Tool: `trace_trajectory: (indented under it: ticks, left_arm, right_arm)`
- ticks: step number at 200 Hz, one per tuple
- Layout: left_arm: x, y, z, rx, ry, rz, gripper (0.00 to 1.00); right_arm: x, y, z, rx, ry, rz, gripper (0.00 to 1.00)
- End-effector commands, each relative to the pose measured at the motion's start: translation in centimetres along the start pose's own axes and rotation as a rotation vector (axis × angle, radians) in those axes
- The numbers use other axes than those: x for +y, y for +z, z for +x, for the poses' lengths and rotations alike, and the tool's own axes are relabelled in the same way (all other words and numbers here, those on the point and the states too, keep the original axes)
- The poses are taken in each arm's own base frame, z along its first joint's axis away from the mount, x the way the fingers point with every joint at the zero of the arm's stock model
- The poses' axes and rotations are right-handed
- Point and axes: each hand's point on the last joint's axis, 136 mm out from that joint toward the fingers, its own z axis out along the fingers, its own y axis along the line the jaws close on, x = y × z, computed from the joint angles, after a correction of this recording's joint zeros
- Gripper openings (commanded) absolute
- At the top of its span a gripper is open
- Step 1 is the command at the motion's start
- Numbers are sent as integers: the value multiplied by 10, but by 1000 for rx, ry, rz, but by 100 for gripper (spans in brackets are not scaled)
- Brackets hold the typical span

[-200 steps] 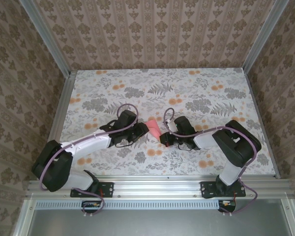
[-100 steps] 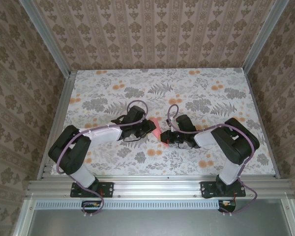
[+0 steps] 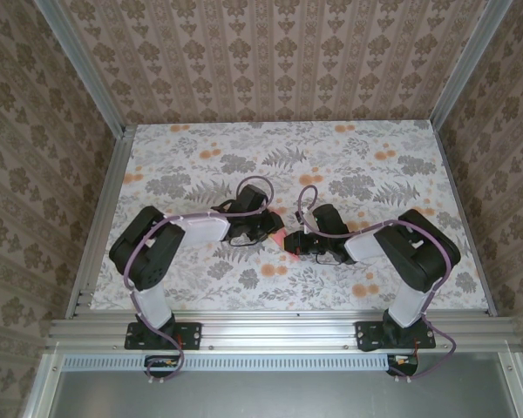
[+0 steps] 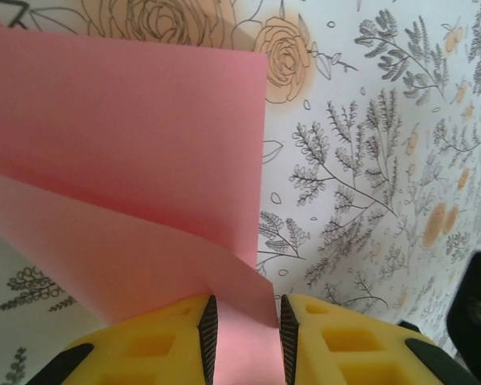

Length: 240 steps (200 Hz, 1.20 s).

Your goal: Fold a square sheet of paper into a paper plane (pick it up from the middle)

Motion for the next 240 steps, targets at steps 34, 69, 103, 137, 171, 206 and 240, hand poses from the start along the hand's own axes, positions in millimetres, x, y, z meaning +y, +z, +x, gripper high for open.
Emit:
trace_trajectory:
  ticks: [34,69,103,137,171,206,240]
  left_arm:
    - [0,4,0,28,50,-17,29]
    - [1,6,2,37,58,-21,29]
    - [1,6,3,43,65,-23,29]
    - [2,8,5,51,71,-31,29]
    - [1,8,8,59,77,-29,28]
    - [1,9,8,61,78,-29,28]
    - [1,9,9,63,78,-28,28]
  right_arm:
    - [-3,-15,13,61,4,61,24]
    - [-2,-26,14,83,-30,109,26]
    - [4,-30,15,97,-28,96,25]
    - [13,-34,12,99,-25,75,19]
    - [15,-39,10,108,-41,92,20]
    - [17,-34,6,115,-43,85,19]
    - [17,-29,6,134,-32,76,18]
